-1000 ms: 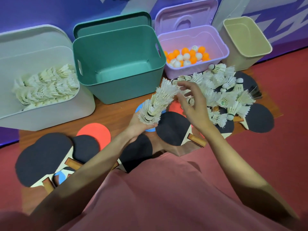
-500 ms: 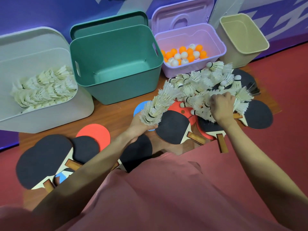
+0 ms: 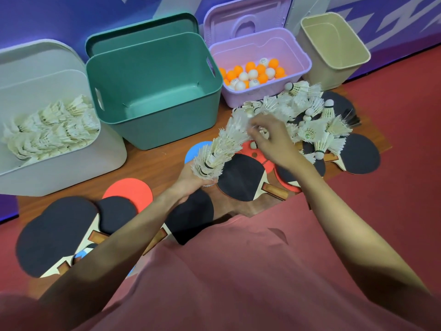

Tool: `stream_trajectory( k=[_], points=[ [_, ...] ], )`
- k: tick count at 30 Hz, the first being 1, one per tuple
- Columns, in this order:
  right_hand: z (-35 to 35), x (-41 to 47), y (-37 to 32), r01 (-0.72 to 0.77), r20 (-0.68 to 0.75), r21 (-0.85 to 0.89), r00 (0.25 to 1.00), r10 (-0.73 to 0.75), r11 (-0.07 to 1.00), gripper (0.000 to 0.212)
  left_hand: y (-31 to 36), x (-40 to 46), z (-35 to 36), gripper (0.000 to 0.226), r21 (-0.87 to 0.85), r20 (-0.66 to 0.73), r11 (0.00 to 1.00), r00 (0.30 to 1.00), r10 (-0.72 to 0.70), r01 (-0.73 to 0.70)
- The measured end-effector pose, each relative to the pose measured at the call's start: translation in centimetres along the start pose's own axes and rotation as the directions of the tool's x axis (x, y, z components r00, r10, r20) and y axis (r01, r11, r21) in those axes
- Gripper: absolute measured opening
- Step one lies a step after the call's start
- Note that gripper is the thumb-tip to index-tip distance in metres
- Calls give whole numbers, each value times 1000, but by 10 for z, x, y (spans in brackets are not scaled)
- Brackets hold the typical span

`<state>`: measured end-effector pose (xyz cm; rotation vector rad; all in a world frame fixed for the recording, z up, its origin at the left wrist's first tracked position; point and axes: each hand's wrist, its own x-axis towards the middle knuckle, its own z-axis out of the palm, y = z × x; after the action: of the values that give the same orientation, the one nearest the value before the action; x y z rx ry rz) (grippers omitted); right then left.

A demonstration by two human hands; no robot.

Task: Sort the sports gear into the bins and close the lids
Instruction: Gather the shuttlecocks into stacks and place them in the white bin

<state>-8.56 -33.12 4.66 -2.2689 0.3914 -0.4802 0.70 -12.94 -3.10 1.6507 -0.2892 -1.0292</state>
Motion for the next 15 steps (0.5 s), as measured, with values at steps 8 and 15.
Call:
stream_trajectory(
  k=[8,15],
  points=[
    [-1,3,-3,-106,-6,177,994,109,978,22,4,-5,1,62,-28,-12,999,1000,18,-19],
    [-3,2,51,-350,-406,113,838,365,930,26,13,-3,-1,62,-27,-12,999,999,38,-38]
  ],
)
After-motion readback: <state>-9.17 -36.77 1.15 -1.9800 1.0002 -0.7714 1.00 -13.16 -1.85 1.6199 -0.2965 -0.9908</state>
